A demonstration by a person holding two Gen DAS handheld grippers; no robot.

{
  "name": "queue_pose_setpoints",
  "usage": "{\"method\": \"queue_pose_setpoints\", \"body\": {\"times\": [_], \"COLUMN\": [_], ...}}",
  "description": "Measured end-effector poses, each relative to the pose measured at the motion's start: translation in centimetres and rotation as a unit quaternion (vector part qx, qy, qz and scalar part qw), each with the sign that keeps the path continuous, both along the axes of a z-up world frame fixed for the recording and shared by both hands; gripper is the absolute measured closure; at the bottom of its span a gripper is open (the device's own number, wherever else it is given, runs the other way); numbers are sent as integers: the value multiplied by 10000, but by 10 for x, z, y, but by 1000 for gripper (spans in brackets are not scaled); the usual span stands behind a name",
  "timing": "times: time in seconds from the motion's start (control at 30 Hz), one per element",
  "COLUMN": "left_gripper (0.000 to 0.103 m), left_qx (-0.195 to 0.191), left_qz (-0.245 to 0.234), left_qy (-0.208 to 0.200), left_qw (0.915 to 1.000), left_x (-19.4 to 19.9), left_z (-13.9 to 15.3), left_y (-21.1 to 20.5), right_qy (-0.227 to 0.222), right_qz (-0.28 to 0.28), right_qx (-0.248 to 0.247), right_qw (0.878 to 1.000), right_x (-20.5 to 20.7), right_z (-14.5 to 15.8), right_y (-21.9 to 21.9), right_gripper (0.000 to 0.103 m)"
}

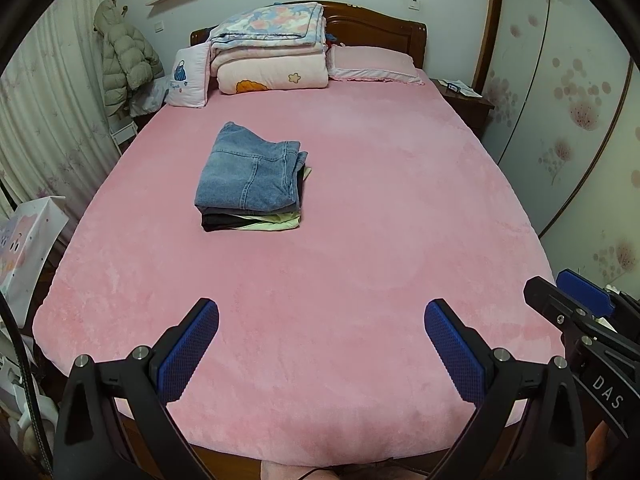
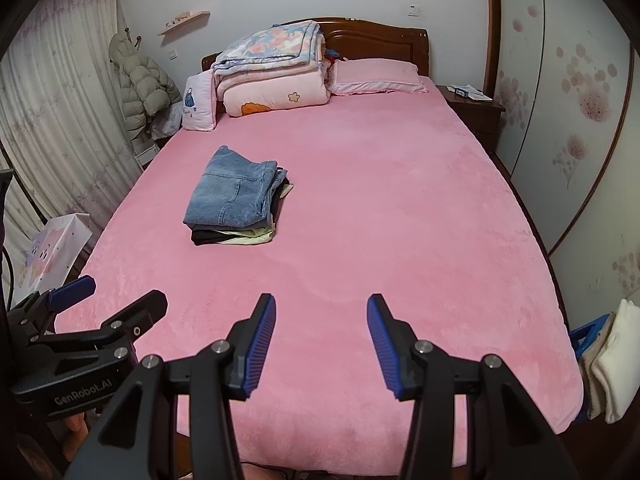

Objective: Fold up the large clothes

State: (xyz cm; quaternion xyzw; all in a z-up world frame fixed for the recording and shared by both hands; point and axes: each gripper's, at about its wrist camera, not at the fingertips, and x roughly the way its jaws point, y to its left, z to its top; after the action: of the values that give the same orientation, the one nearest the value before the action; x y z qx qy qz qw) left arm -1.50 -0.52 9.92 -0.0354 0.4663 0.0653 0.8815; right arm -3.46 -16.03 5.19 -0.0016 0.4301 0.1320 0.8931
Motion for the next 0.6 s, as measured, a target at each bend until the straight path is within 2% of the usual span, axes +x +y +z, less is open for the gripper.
{"method": "queue_pose_setpoints", "body": {"times": [0.6], "left_gripper": [1], "left_qx": [39], "left_qz": [65], "left_qy": [132], "left_qw": [9999], "left_x": [2], "left_z": [-1], "left_y": [-3], "right_qy": [145], "right_qz": [27], "right_qx": [-24], "right_qw": [9999], "right_x": [5], "right_z": [-8], "right_y": [-1], "right_gripper": [55]}}
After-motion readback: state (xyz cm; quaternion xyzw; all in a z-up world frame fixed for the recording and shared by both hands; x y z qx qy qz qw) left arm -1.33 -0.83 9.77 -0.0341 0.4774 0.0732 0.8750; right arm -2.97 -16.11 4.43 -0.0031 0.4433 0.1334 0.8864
